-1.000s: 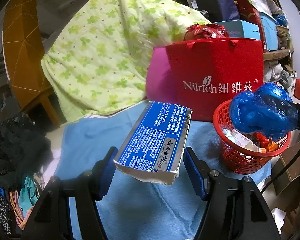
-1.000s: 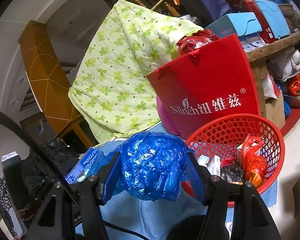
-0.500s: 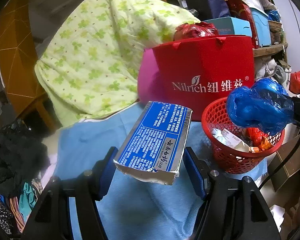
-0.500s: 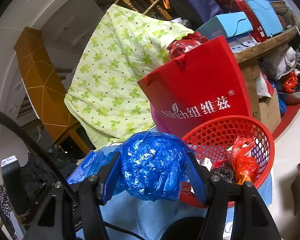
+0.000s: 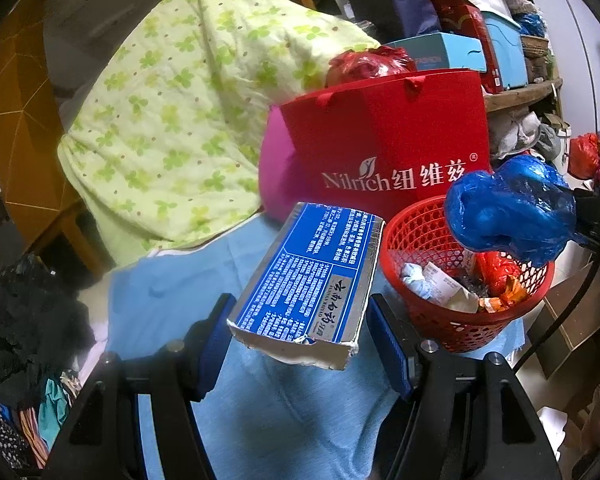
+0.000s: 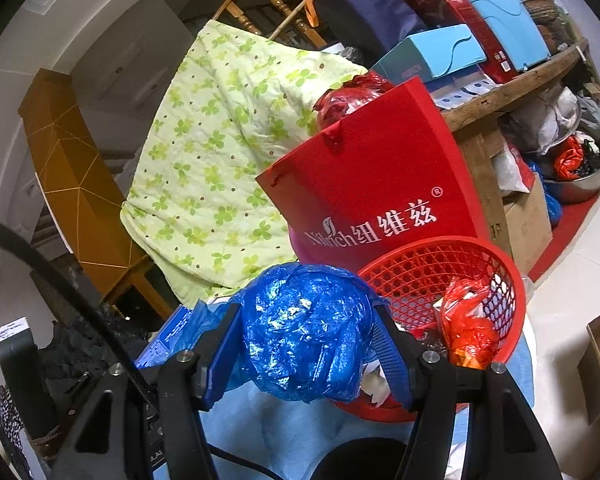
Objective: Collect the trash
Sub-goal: 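Lower the blue bag and medicine box into the red basket and open both tools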
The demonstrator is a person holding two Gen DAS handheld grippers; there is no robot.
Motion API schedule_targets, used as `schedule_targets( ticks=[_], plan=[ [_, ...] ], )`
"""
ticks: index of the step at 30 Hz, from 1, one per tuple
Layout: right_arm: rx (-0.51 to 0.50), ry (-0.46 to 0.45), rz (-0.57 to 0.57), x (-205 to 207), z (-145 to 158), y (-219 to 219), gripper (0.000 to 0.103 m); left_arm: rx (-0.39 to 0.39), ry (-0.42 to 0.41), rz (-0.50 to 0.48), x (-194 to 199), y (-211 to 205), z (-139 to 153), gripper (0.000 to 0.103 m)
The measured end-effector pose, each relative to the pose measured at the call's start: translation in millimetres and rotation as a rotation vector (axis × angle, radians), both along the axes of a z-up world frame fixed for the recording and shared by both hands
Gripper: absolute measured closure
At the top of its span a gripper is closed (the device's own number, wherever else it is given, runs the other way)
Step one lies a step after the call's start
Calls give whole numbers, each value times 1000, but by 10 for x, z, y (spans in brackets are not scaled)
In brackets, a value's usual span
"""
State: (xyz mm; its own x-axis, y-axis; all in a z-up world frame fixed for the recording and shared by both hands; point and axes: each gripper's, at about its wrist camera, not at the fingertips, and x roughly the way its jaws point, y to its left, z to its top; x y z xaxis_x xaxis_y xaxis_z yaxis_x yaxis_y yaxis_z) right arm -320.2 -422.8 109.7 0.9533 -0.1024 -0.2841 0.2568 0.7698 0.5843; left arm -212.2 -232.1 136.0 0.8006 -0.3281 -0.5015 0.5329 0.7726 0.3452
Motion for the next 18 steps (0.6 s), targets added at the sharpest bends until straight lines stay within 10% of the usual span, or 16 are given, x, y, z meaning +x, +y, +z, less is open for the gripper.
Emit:
schedule_targets(
  ticks=[18],
  plan=[
    [33, -6, -57, -141, -37, -248, 36, 18, 4, -61, -81, -263, 13, 35]
  ],
)
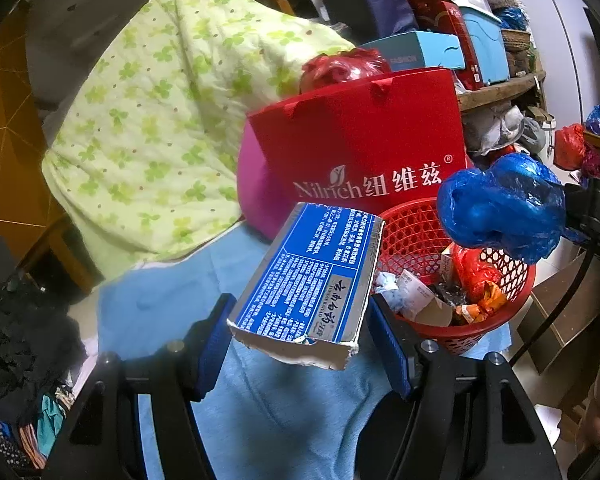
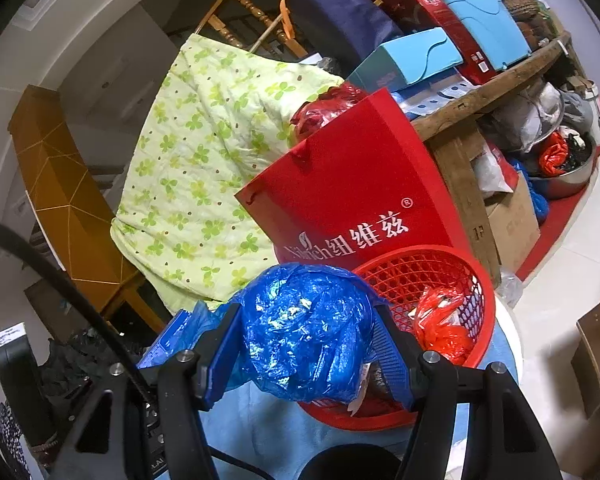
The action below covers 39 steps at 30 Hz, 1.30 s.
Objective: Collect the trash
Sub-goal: 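Lower the blue bag and medicine box into the red basket and open both tools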
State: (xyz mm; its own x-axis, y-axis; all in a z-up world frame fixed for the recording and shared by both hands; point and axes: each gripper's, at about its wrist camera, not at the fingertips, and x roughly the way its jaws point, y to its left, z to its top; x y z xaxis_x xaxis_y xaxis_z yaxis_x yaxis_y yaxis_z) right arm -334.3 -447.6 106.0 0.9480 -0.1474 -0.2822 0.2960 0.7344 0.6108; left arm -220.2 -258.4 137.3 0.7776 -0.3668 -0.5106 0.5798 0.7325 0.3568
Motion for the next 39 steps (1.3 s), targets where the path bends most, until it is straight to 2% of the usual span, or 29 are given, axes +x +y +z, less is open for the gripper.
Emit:
schedule_targets(
  ticks=[21, 28, 36, 39],
  plan=[
    [44, 10, -93, -180, -68, -349, 36, 9, 20, -75, 6, -321, -71, 35],
    [77, 22, -139, -219, -156, -540, 36, -13, 128, -149, 122, -470, -161, 35],
    [200, 41, -149, -97, -386, -831, 36, -41, 291, -221, 334, -718, -375, 35],
    [234, 57, -145, 13, -458, -890, 36, -53, 325, -234, 383, -804, -437, 33]
  ],
)
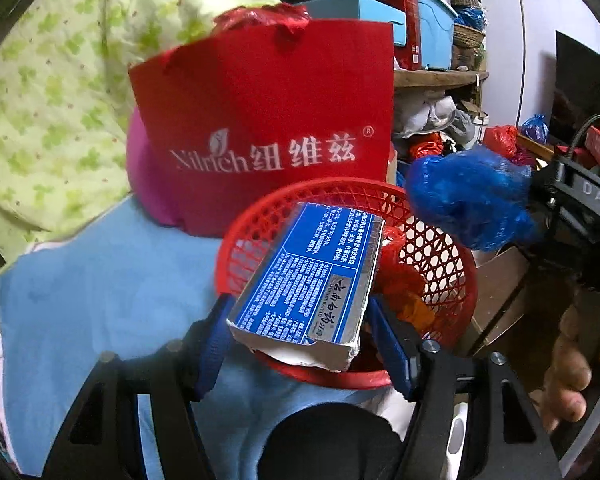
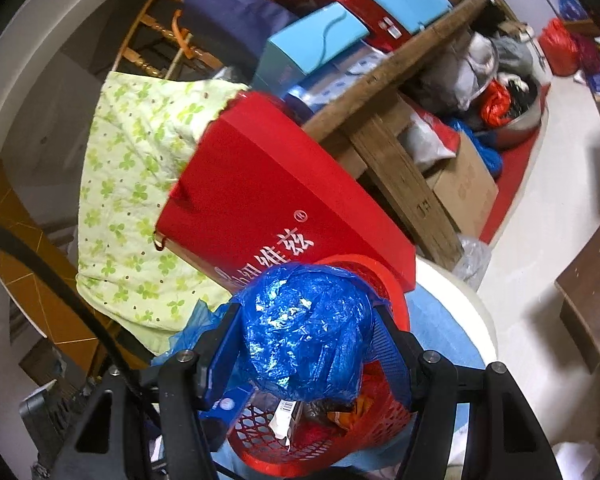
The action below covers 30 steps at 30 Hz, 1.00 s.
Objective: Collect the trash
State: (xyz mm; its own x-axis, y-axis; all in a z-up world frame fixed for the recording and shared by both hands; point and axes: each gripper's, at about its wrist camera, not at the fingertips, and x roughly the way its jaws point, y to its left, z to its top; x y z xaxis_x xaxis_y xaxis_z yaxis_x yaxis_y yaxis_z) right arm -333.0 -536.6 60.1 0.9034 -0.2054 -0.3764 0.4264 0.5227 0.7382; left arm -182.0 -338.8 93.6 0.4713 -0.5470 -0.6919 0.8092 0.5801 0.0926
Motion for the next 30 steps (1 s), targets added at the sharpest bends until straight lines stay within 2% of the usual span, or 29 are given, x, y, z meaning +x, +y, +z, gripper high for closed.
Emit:
schedule_targets(
  ticks=[3, 7, 10, 16, 19, 22, 30],
  plan=[
    [54, -11, 12, 109, -77, -58, 34, -18, 8, -15, -5, -17, -14, 33],
    [124, -33, 38, 222, -181, -116, 32, -15, -31, -12, -49, 63, 17, 33],
    [128, -53, 57, 244, -194, -59, 29, -25, -53, 4, -47, 163, 78, 33],
    [74, -47, 83, 254, -84, 125, 28, -42, -126, 71, -51, 446, 220, 32],
    [43, -37, 95, 245, -14, 232, 28, -48, -156, 104, -40, 593, 280, 25],
    [8, -25, 109, 235, 58, 354, 28, -54, -200, 146, -38, 760, 362, 24],
    [-176, 56, 158, 226, 394, 845, 28, -54, -246, 226, -63, 1138, 532, 22]
  ],
)
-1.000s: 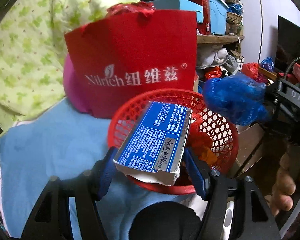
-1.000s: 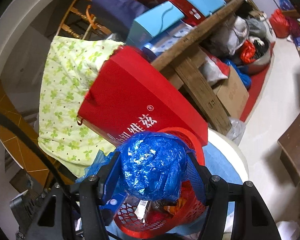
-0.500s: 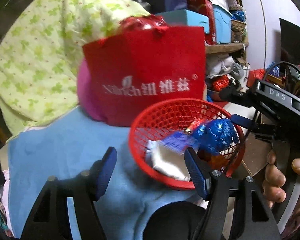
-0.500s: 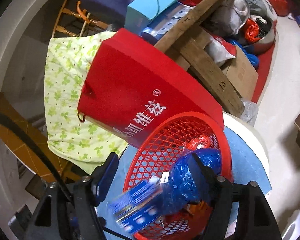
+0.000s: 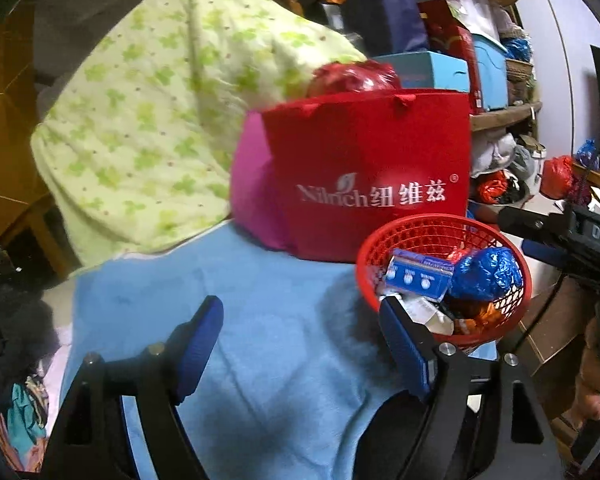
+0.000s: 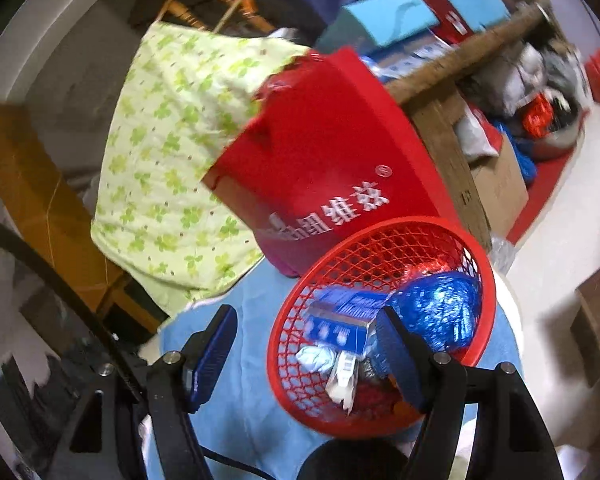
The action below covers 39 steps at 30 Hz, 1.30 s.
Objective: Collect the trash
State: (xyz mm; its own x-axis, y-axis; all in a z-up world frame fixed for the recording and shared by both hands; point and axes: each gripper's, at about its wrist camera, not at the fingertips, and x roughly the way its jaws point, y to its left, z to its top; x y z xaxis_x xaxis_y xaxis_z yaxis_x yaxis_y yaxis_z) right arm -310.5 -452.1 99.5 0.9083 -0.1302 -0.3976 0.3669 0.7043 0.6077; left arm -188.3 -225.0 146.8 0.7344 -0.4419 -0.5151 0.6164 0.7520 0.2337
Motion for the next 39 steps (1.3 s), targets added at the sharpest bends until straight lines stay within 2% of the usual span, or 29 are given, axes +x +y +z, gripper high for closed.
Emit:
schedule_targets(
  ticks=[8, 15, 17, 18, 19, 22, 27, 39],
  plan=[
    [-170, 28, 48, -139, 328, 486, 28, -18, -11, 80, -38, 372, 129, 22],
    [-299, 46, 23, -347, 561, 863, 28, -43, -30, 172, -62, 699, 263, 21],
    [-341, 56, 15, -408, 622, 971, 28, -51, -32, 193, -84, 798, 298, 17],
    [-356, 60, 7, -431, 650, 995, 28, -52, -37, 207, -94, 836, 315, 7],
    [-375, 66, -4, -465, 675, 1043, 28, -57, -49, 220, -116, 880, 331, 2],
    [-402, 82, -2, -523, 718, 1139, 28, -70, -78, 241, -176, 987, 378, 2],
    [-416, 116, 9, -510, 735, 1253, 28, -80, -72, 257, -216, 1130, 427, 2],
    [-451, 119, 37, -523, 796, 1463, 28, -96, -86, 292, -295, 1311, 509, 2]
  ],
)
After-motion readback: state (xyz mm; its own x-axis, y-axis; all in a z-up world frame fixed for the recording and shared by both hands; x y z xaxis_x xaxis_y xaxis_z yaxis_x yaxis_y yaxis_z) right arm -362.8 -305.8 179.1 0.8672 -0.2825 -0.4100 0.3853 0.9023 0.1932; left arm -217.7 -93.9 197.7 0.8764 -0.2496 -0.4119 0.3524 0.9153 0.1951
